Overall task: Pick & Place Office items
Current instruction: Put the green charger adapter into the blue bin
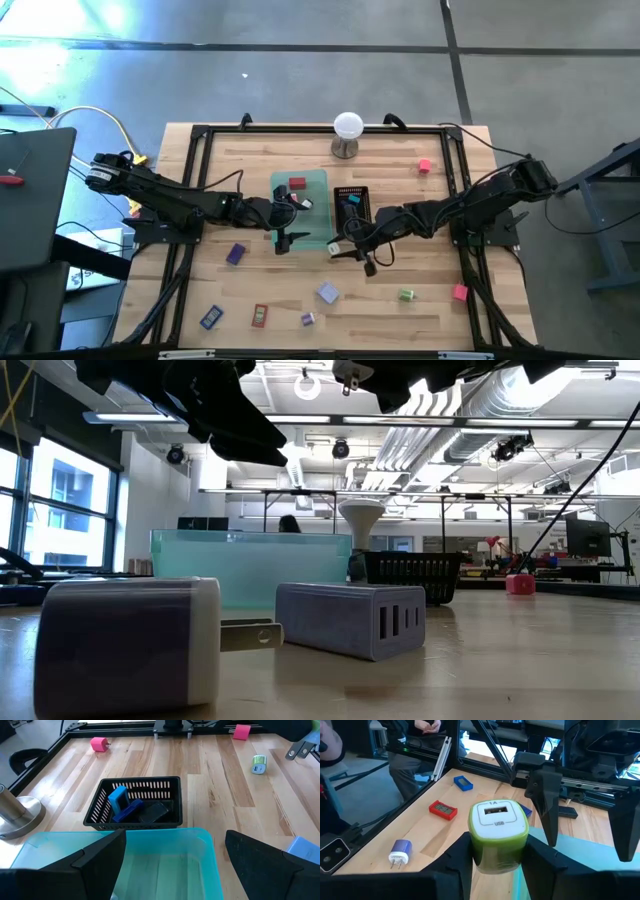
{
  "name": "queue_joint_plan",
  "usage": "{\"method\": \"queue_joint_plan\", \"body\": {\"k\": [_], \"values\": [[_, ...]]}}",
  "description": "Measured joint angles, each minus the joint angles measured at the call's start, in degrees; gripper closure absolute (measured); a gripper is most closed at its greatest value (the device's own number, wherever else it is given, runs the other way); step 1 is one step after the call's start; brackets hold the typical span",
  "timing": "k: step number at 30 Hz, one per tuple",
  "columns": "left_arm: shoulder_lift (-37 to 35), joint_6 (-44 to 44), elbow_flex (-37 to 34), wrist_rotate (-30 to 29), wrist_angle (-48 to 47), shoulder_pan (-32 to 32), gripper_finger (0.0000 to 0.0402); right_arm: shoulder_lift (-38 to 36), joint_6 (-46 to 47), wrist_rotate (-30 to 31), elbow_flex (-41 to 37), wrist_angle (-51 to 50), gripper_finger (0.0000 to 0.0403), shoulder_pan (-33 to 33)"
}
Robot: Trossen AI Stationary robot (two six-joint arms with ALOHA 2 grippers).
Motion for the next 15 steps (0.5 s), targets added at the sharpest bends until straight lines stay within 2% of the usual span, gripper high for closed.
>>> {"method": "queue_joint_plan", "body": {"k": [15], "values": [[1.2, -0.1, 0.0, 0.1, -0.4, 0.0, 0.0071, 0.0, 0.0, -1.1, 0.0, -0.3, 0.0276, 0.0]]}}
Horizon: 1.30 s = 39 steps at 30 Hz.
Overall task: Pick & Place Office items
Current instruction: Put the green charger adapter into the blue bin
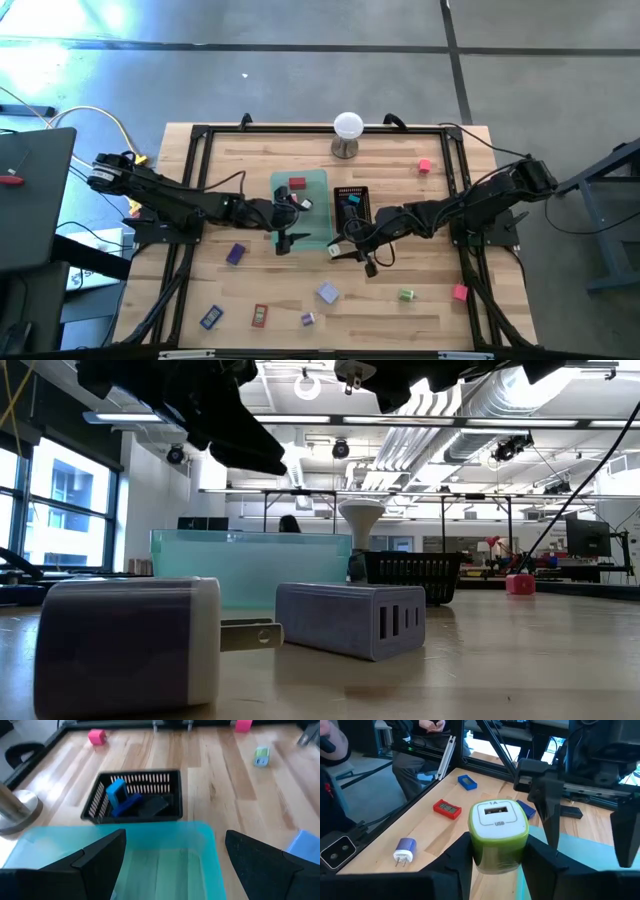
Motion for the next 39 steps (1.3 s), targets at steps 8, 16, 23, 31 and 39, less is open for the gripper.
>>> {"method": "queue_joint_plan", "body": {"k": [8, 16, 23, 31, 39], "values": [[0.4, 0.0, 0.0, -0.2, 0.5, 0.0, 0.0071, 0.0, 1.3, 0.0, 0.0, -0.2, 0.0280, 0.0], [0.4, 0.0, 0.0, -0.2, 0.6, 0.0, 0.0071, 0.0, 1.3, 0.0, 0.0, -0.2, 0.0282, 0.0], [0.4, 0.1, 0.0, -0.2, 0.7, 0.0, 0.0071, 0.0, 1.3, 0.0, 0.0, -0.2, 0.0279, 0.0], [0.4, 0.1, 0.0, -0.2, 0.6, 0.0, 0.0071, 0.0, 1.3, 0.0, 0.0, -0.2, 0.0278, 0.0], [0.4, 3.9, 0.0, -0.3, 0.8, 0.0, 0.0071, 0.0, 1.3, 0.0, 0.0, -0.2, 0.0280, 0.0]]}}
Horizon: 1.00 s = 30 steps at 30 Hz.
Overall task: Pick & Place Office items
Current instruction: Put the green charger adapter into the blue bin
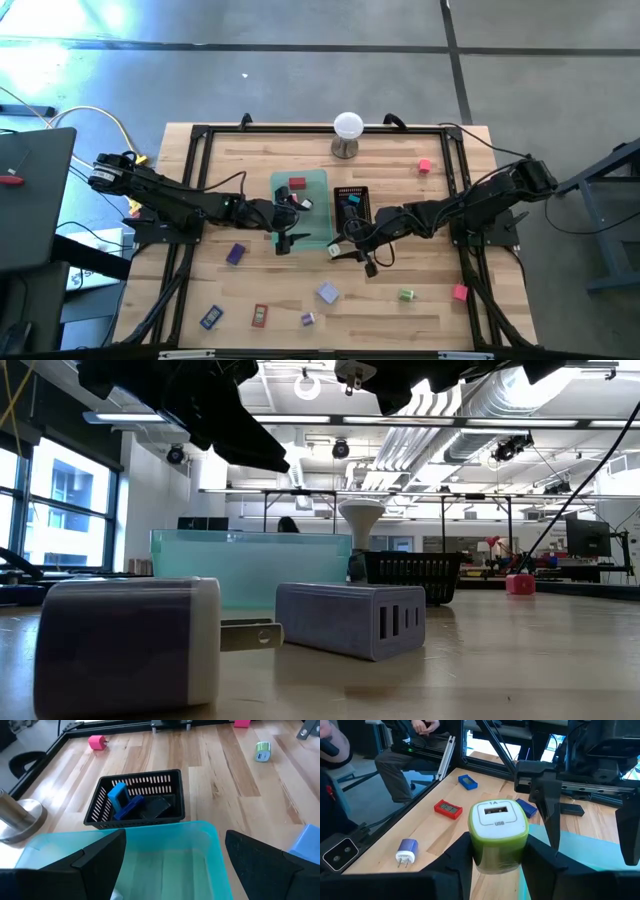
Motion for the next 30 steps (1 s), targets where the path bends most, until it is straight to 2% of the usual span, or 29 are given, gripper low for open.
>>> {"method": "queue_joint_plan", "body": {"k": [7, 10, 13, 19, 24, 30], "values": [[0.0, -1.2, 0.0, 0.0, 0.0, 0.0, 0.0071, 0.0, 0.2, 1.1, 0.0, 0.0, 0.0282, -0.3], [0.0, -3.7, 0.0, -0.2, 0.0, 0.0, 0.0071, 0.0, 3.1, 2.3, 0.0, 0.1, 0.0281, -1.3], [0.0, -2.4, 0.0, -2.1, 0.9, 0.4, 0.0071, 0.0, 6.5, 3.0, 0.0, 0.1, 0.0281, -2.5], [0.0, -3.3, 0.0, -1.8, 2.5, 0.4, 0.0071, 0.0, 10.6, 4.9, 0.0, 0.4, 0.0282, -3.8], [0.0, -6.9, 0.0, -1.8, 4.1, 0.4, 0.0071, 0.0, 10.8, 7.4, 0.0, 0.4, 0.0281, -3.7], [0.0, -7.1, 0.0, -1.8, 4.6, 0.4, 0.0071, 0.0, 10.8, 7.7, 0.0, 0.5, 0.0280, -3.7]]}}
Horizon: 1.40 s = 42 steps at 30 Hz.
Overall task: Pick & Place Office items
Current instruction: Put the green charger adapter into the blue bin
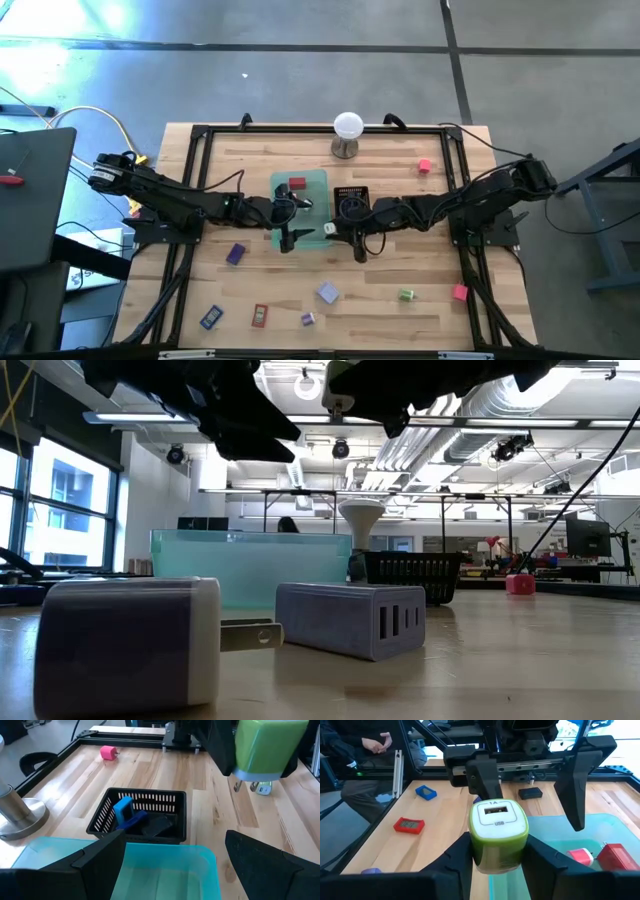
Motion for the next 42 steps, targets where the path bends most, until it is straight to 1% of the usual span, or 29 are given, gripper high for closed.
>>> {"method": "queue_joint_plan", "body": {"k": [28, 42], "values": [[0.0, 0.5, 0.0, 0.1, 1.1, 0.0, 0.0071, 0.0, -0.9, 0.0, 0.0, -0.3, 0.0283, 0.0], [0.0, 0.5, 0.0, 0.1, 1.1, 0.0, 0.0071, 0.0, 1.4, -0.4, 0.0, 1.5, 0.0278, 0.0]]}}
